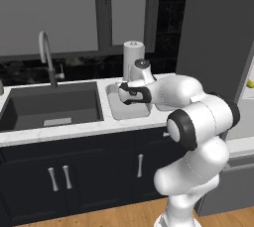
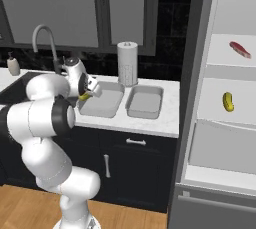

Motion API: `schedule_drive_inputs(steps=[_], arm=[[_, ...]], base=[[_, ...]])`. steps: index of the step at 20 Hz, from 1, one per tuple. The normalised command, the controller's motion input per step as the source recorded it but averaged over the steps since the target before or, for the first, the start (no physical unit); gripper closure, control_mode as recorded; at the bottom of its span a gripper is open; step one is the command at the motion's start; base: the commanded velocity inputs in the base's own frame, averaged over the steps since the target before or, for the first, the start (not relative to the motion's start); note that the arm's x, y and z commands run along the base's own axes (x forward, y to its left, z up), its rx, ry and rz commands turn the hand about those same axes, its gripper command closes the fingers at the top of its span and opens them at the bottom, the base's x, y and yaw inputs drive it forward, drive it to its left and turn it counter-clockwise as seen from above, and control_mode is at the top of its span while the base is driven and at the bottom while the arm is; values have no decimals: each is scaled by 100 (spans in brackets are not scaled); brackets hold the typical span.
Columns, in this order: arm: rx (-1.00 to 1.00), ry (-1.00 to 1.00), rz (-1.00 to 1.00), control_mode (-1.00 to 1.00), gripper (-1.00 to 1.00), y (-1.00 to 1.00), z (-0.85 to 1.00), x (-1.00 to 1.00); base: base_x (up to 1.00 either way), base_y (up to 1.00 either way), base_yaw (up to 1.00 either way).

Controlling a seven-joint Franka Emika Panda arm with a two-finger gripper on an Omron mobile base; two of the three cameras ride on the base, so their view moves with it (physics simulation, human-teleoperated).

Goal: Place one cucumber and one steak in each tupperware on the nearby counter, to pack two identical lunches.

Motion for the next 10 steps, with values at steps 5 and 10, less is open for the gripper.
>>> schedule_drive_inputs(steps=[5, 10], arm=[[0, 0, 0, -100, 100, 2, -14, 14], [0, 0, 0, -100, 100, 0, -9, 18]], base=[[0, 0, 0], [0, 0, 0]])
